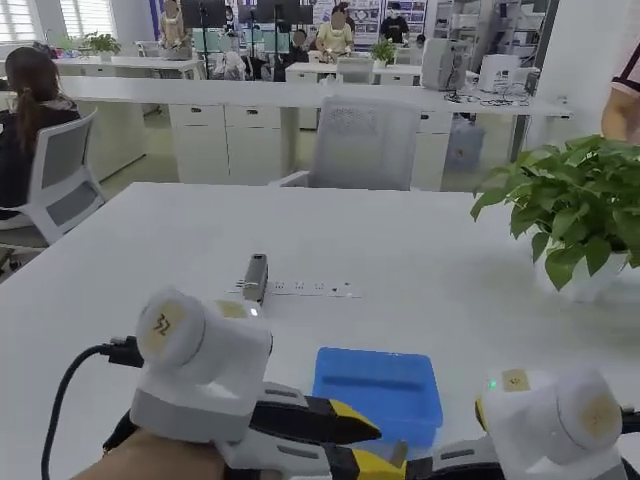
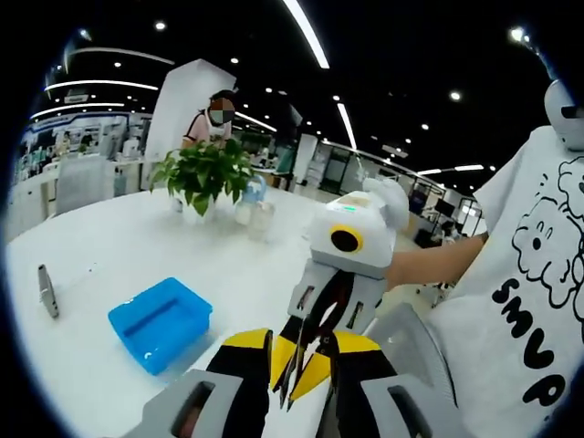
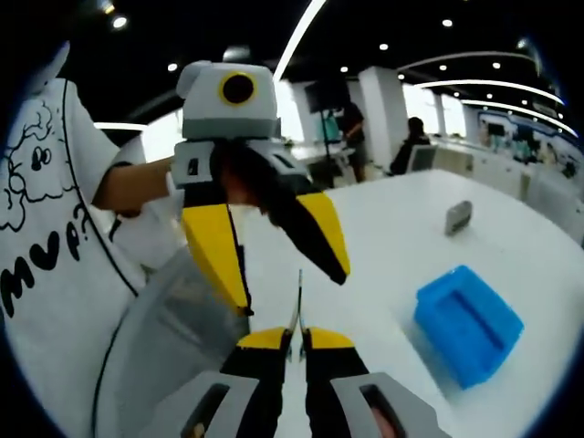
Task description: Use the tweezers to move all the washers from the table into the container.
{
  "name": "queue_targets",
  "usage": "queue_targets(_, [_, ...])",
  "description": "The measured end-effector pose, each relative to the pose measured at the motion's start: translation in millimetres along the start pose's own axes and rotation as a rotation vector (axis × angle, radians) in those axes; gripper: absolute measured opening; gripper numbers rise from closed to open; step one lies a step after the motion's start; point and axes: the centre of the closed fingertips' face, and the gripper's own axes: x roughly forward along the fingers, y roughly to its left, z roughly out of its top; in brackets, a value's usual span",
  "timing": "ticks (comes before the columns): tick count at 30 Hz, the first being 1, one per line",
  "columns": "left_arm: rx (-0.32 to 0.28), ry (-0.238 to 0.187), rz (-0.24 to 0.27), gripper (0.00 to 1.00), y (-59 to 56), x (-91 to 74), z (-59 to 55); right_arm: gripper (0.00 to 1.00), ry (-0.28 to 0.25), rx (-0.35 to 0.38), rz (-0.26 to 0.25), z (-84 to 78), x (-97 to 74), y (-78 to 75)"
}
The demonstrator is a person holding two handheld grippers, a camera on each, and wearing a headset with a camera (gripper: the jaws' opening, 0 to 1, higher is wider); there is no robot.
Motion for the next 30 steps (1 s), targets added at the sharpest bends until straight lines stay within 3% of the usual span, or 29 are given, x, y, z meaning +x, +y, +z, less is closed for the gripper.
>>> queue_targets(4, [0.013, 0.023, -0.052, 0.19, -5.4, 3.7, -2.8, 0.04, 0.032, -0.021, 0.013, -4.8, 2.1, 2.2])
queue_targets(8, [0.007, 0.056, -0.081, 0.15, -5.8, 7.1, -4.6, 0.04, 0.057, -0.031, 0.028, -9.4, 2.9, 3.4])
queue_targets(15, [0.049, 0.120, -0.120, 0.06, -6.2, 12.1, -12.5, 0.04, 0.078, -0.030, 0.031, -16.0, 2.9, 1.6])
queue_targets(18, [0.053, 0.126, -0.120, 0.00, -5.7, 14.1, -13.1, 0.04, 0.087, -0.025, 0.031, -20.0, 2.1, -0.8])
queue_targets(22, [0.061, 0.152, -0.123, 0.00, -4.3, 16.7, -16.8, 0.04, 0.098, -0.018, 0.033, -24.7, 1.9, -1.9])
queue_targets(27, [0.122, 0.210, -0.099, 0.00, 0.6, 16.8, -21.4, 0.05, 0.114, 0.001, 0.029, -30.5, 2.5, -4.5])
queue_targets(28, [0.161, 0.229, -0.074, 0.00, 6.1, 16.2, -22.7, 0.05, 0.122, 0.022, 0.014, -33.1, 2.8, -7.3])
queue_targets(30, [0.188, 0.243, -0.068, 0.00, 5.7, 17.5, -23.5, 0.05, 0.118, 0.012, -0.013, -34.5, 2.1, -13.4])
